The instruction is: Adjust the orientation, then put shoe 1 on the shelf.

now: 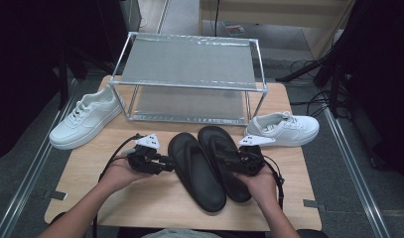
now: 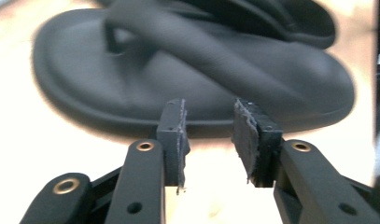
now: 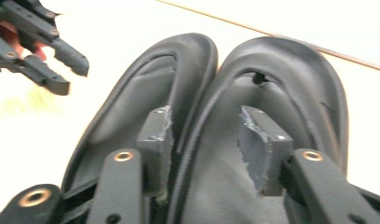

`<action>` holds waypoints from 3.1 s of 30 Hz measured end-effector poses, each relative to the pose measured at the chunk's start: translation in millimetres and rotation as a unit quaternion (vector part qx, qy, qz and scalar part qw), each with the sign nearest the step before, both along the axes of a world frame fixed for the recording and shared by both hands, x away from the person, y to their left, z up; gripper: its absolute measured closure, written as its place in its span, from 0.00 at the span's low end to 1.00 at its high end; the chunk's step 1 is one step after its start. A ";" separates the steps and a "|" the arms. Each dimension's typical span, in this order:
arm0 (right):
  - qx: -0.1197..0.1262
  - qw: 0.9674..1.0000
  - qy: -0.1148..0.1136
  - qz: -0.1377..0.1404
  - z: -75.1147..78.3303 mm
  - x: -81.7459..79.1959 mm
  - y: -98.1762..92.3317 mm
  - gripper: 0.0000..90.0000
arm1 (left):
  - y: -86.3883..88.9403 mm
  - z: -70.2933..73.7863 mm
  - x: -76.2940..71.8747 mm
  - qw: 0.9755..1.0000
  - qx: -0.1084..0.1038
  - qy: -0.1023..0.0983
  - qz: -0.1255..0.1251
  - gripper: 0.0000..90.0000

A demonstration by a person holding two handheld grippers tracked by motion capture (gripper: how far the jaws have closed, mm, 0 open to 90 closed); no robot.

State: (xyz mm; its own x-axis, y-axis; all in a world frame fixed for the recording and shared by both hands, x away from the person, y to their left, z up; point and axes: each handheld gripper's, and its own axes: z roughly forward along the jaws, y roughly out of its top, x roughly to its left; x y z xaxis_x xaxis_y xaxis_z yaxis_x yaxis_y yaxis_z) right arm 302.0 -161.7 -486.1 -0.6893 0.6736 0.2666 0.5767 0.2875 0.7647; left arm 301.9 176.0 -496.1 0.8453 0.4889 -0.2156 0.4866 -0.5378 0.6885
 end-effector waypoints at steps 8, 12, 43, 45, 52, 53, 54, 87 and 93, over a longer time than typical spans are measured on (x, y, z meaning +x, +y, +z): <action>-0.007 1.000 -0.002 -0.001 -5.3 -3.1 11.6 0.48 | 8.7 3.1 5.3 0.999 -0.011 -0.008 0.031 0.50; -0.009 1.000 0.003 -0.005 -7.9 -3.1 11.1 0.47 | 9.5 2.8 7.8 0.999 -0.010 -0.015 0.038 0.48; -0.038 0.999 0.009 -0.007 -26.7 0.6 31.6 0.43 | 19.1 -0.3 16.6 0.998 -0.019 -0.025 0.059 0.43; -0.040 0.999 0.009 -0.007 -27.8 0.4 33.0 0.44 | 19.1 -0.7 16.6 0.998 -0.016 -0.025 0.058 0.43; -0.048 0.999 0.003 -0.010 -30.9 -0.7 38.8 0.44 | 20.5 -1.5 17.6 0.998 -0.013 -0.024 0.058 0.42; -0.049 0.999 0.001 -0.012 -31.3 -1.2 39.2 0.45 | 20.5 -1.4 17.6 0.998 -0.014 -0.023 0.058 0.42; -0.049 0.999 0.001 -0.012 -31.3 -1.2 39.2 0.45 | 20.7 -1.2 17.5 0.998 -0.015 -0.024 0.059 0.42; -0.066 0.997 -0.011 -0.030 -35.7 -3.9 48.2 0.76 | 24.4 -2.0 19.9 0.997 -0.019 -0.024 0.067 0.42; -0.063 0.997 0.002 -0.043 -33.2 -2.4 46.0 0.81 | 25.8 -1.9 20.7 0.997 -0.021 -0.024 0.069 0.42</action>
